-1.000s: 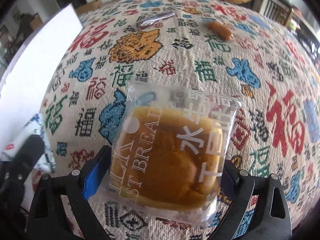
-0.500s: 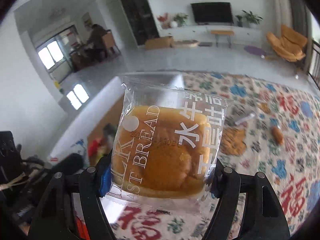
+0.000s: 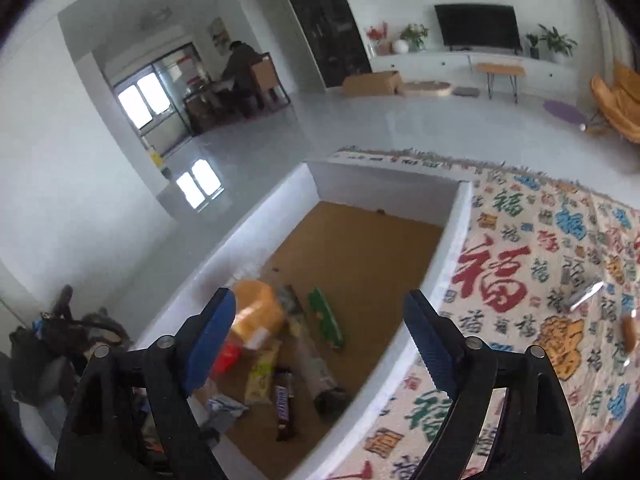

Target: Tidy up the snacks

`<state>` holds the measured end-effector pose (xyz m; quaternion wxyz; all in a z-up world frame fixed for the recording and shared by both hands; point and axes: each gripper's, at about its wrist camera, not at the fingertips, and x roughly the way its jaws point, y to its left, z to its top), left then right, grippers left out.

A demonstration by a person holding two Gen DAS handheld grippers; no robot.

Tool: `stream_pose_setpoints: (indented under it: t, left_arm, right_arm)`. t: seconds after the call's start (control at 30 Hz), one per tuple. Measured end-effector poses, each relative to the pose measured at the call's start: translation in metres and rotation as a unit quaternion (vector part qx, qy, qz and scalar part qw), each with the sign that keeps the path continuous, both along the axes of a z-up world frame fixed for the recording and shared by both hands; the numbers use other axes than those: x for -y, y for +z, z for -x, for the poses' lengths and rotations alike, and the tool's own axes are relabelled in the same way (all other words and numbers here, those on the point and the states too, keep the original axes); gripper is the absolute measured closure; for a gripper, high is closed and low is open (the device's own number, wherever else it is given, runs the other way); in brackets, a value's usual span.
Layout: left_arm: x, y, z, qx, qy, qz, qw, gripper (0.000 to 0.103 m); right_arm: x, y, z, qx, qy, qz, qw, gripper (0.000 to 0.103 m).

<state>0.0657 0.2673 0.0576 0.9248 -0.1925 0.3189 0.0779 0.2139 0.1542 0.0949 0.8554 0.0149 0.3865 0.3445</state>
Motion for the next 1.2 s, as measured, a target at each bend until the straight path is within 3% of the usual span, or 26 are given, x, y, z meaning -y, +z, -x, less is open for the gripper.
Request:
stream_pose_setpoints:
  t: [0.07,0.17,0.3,0.37,0.5,0.6,0.67,0.9,1.1,1.2]
  left_arm:
    - [0.027,0.01,0.001,0.023,-0.041,0.007,0.9989,0.014]
    - [0.086,0.015,0.002,0.041,-0.136,0.02,0.9896,0.0]
    - [0.177,-0.014,-0.013,-0.002,-0.269,0.052,0.9618,0.0]
    - [0.21,-0.04,-0.018,-0.034,-0.295,0.049,0.9536,0.0]
    - [0.249,-0.088,-0.027,-0.069,-0.283,-0.04,0.9559,0.0]
    - [0.254,-0.101,-0.029,-0.06,-0.27,-0.127,0.9526,0.0]
    - [0.253,-0.105,-0.033,-0.059,-0.266,-0.154,0.9497,0.0]
    - [0.242,-0.13,-0.053,-0.104,-0.274,-0.1,0.9509,0.0]
    - [0.256,-0.132,-0.052,-0.115,-0.273,-0.145,0.9442,0.0]
    - [0.256,-0.132,-0.052,-0.115,-0.274,-0.141,0.9444,0.0]
  right_arm:
    - [0.036,-0.011,0.011,0.031,-0.024,0.03,0.999,0.015]
    - [0.102,-0.055,0.022,0.051,-0.08,0.088,0.992,0.015]
    - [0.19,-0.128,0.026,0.01,-0.165,0.182,0.969,0.015]
    - [0.228,-0.155,0.031,-0.015,-0.204,0.21,0.956,0.015]
    - [0.285,-0.173,0.049,-0.026,-0.269,0.201,0.942,0.015]
    - [0.306,-0.174,0.055,-0.029,-0.293,0.171,0.94,0.015]
    - [0.308,-0.176,0.05,-0.035,-0.299,0.171,0.938,0.014]
    - [0.305,-0.179,0.052,-0.037,-0.298,0.171,0.938,0.012]
    - [0.305,-0.179,0.053,-0.037,-0.298,0.171,0.938,0.012]
    - [0.305,-0.179,0.053,-0.037,-0.298,0.171,0.938,0.012]
